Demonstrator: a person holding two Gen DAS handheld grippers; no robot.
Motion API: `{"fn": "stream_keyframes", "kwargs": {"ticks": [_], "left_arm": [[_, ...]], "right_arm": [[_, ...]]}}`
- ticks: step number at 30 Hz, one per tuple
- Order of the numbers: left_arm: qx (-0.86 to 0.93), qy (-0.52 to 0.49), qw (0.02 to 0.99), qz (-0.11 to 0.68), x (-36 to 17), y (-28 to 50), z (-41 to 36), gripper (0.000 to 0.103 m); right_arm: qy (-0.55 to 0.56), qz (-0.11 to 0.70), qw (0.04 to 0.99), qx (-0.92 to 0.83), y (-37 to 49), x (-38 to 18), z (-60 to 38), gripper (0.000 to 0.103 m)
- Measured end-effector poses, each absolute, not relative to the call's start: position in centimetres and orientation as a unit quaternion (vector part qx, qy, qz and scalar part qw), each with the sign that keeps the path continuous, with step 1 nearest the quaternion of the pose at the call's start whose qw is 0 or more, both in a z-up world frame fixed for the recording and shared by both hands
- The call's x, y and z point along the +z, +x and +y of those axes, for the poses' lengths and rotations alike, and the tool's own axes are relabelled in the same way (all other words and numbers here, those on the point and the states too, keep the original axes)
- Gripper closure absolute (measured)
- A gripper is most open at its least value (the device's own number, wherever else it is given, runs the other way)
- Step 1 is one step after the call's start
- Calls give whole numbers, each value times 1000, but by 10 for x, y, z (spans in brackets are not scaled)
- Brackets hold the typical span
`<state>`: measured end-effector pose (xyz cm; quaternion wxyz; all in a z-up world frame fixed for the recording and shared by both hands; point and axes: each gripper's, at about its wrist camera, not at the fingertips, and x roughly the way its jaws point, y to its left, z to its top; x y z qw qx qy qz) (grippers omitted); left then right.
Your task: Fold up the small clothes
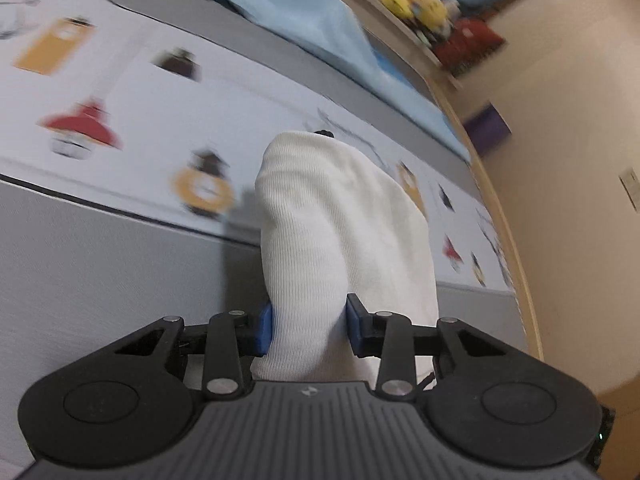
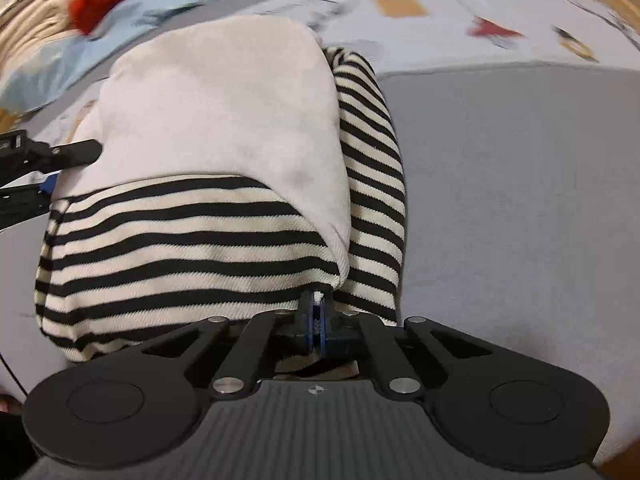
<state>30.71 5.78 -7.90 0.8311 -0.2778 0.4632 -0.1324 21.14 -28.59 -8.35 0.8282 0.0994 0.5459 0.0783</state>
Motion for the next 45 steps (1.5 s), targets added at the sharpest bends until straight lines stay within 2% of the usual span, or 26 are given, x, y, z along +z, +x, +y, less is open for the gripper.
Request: {"fn": "stream_keyframes", "kwargs": {"ticks": [5,6,10,14,16,18,19,20,21,22,24,26,30,32,37,39,41,45], "left_arm": [[-77,-293,830,468,-79,306,111,59],[-67,-289,832,469,-79,305,118,57],[-15,-244,861,445,-60,298,142,56],[-56,-242,866,434,-40,281,146,56],[-73,-191,864,460,-42,276,132,57],[-80,-113,845,517,-63,273,107,56],[-79,-71,831,546,-77,272,94,51],[-71,-30,834,546,-84,268,84,48],[-63,-6,844,533,-81,265,79,39],[-52,13,853,518,-75,262,75,38],[-34,14,864,501,-62,251,75,37],[-25,0,871,490,-47,236,77,29],[-2,2,894,448,-5,198,72,19],[8,5,904,428,13,178,69,17],[19,-25,918,394,50,134,59,10],[23,-30,922,386,57,117,54,10],[23,-43,922,383,57,101,51,10],[38,-65,929,363,39,68,44,10]], "right_arm": [[100,536,829,123,222,-82,-233,101],[99,535,829,129,224,-81,-224,101],[91,533,828,148,226,-81,-201,101],[89,538,827,140,232,-82,-205,101],[98,541,824,133,230,-84,-210,101],[99,538,827,132,229,-83,-211,101],[97,536,828,132,227,-83,-211,101],[97,535,829,133,225,-83,-211,101],[97,535,829,134,223,-82,-211,101],[99,535,828,136,221,-82,-211,101],[91,532,831,131,216,-79,-211,99],[81,520,842,123,210,-72,-212,97],[68,471,872,117,193,-48,-221,81],[49,442,889,111,182,-35,-222,57],[12,366,924,109,148,-4,-222,50],[19,342,934,107,130,8,-223,41],[25,319,942,100,111,19,-223,24],[26,282,954,98,80,36,-224,15]]}}
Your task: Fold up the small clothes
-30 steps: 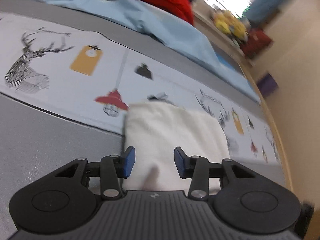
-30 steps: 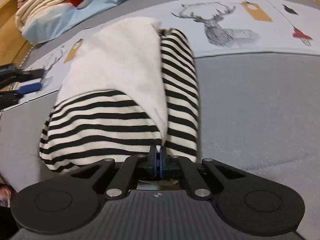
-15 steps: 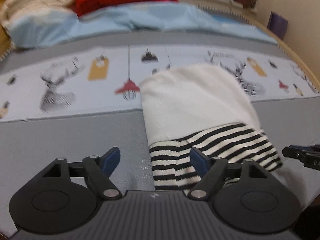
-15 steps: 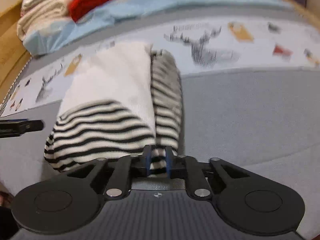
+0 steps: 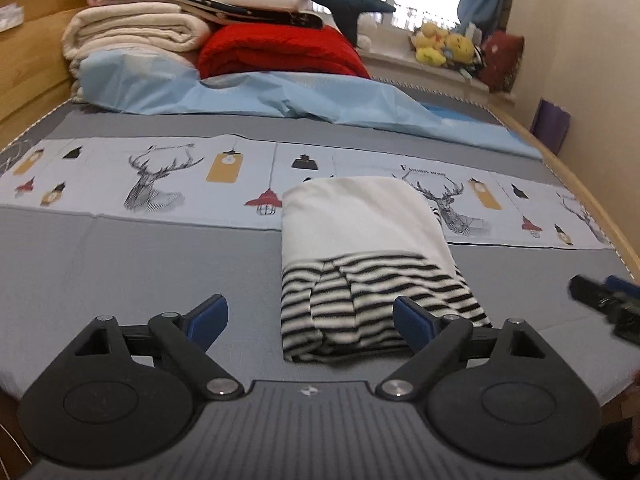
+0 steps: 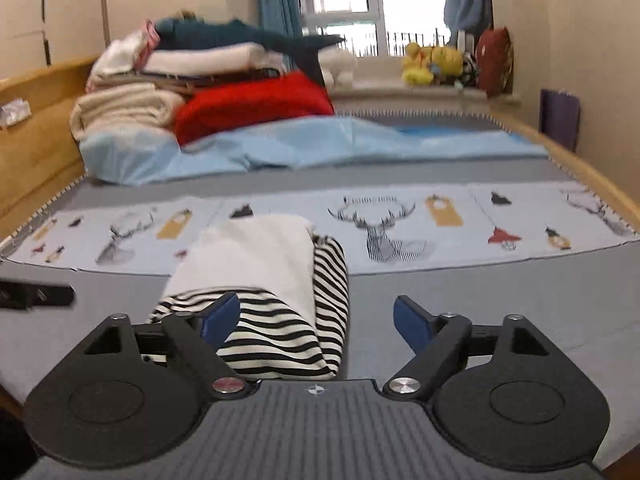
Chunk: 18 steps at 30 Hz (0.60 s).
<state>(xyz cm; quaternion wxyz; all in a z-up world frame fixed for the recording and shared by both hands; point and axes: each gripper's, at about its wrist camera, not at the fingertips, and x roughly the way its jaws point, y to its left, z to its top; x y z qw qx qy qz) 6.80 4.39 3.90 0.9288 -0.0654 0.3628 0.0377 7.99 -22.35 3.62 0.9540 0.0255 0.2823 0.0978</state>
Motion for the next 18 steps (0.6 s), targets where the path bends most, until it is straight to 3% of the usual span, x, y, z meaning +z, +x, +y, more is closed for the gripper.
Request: {"fn": "stream_keyframes", "kwargs": {"ticks": [4,9,18], "left_arm": [[43,-98,925,365,24,58,39,10],[55,-50,927,368,15,62,26,10],[46,-63,910,408,0,66,30,10]], "right_arm": [[17,280,955,93,59,34,-221,12],[-14,308,946,95,57,26,-209,12],[-21,330,940,88,65,14,-197,12]]}}
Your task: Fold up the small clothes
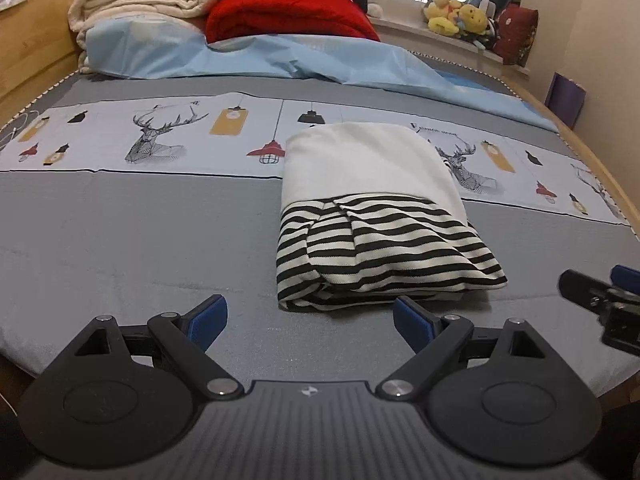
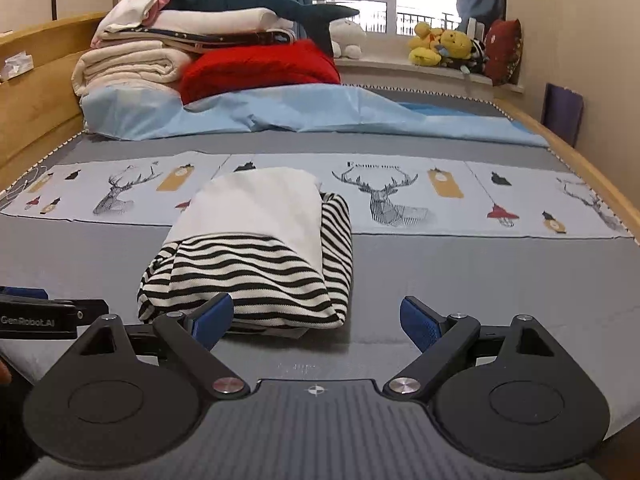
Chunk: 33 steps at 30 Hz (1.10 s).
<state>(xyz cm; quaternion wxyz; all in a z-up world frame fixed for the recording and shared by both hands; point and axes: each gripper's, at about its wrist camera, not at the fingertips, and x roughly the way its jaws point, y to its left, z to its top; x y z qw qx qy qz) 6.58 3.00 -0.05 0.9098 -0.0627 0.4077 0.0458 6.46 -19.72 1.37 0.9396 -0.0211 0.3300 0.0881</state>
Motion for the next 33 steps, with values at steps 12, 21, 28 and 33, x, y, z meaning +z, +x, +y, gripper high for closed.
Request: {"fn": "stream_keyframes", "kwargs": {"ticks": [12,21,28,33], "left_arm": [[48,-62,908,412,-2,68,25,10],[46,-63,908,411,-3,68,25,10],[46,-63,908,411,-3,68,25,9],[46,-62,908,412,-4,67,23,9]], "right_arm": [[-20,341,936,87,66,10,-195,12],[-19,344,935,88,66,10,-195,12],[-21,344,935,88,67,10,-194,12],[-23,345,934,89,67,10,-193,12]]}}
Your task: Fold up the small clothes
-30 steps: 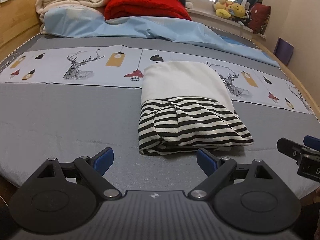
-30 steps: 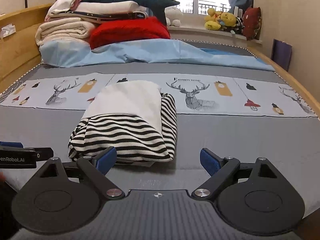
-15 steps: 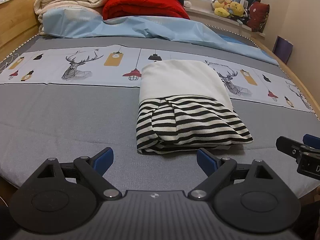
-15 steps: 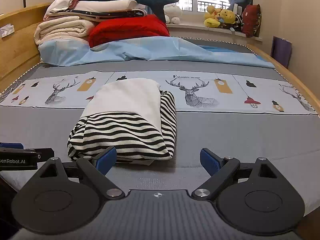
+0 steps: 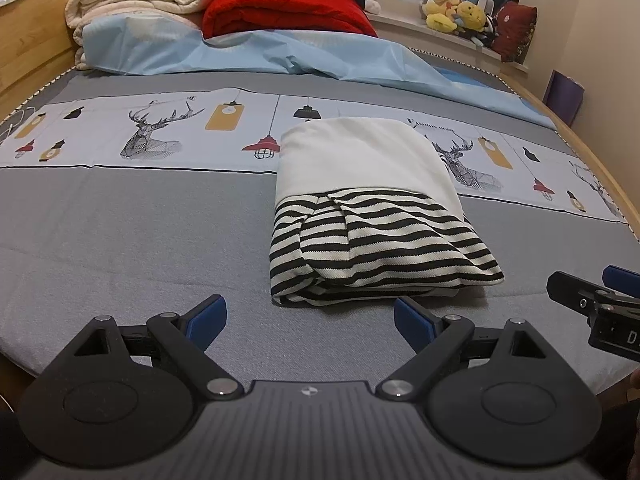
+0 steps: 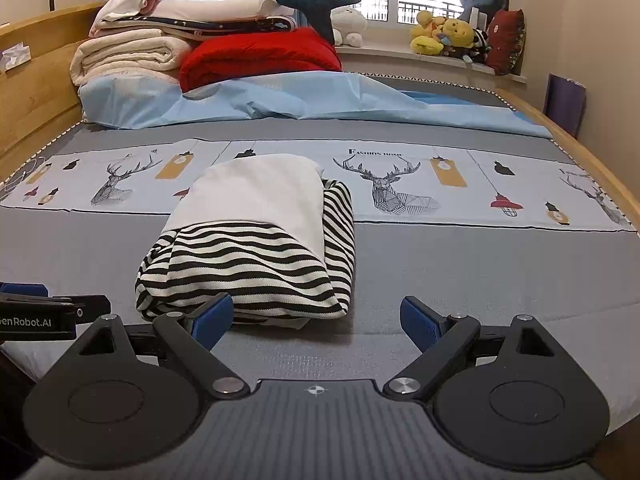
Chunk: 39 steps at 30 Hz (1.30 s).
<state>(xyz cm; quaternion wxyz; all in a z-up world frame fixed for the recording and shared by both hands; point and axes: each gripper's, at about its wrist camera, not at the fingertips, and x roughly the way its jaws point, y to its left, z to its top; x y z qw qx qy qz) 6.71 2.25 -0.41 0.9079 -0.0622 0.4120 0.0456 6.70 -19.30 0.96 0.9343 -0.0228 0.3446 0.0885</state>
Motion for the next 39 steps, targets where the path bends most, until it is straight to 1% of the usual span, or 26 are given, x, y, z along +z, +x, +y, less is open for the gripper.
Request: {"fn": "stream_keyframes", "kwargs": {"ticks": [2,3,4,39], "left_arm": [[46,-63,908,413,-4,67,22,9],[46,-63,907,413,-4,67,22,7],[46,-63,908,413,-4,67,22,0],[43,-58,909,410,-5,67,17,1]], "right_arm": [[-24,345,934,89,67,9,-193,12],[-25,345,934,89,67,9,-193,12],[-25,345,934,90,67,9,-193,12],[-32,344,934,95,67,9,-192,12]]}}
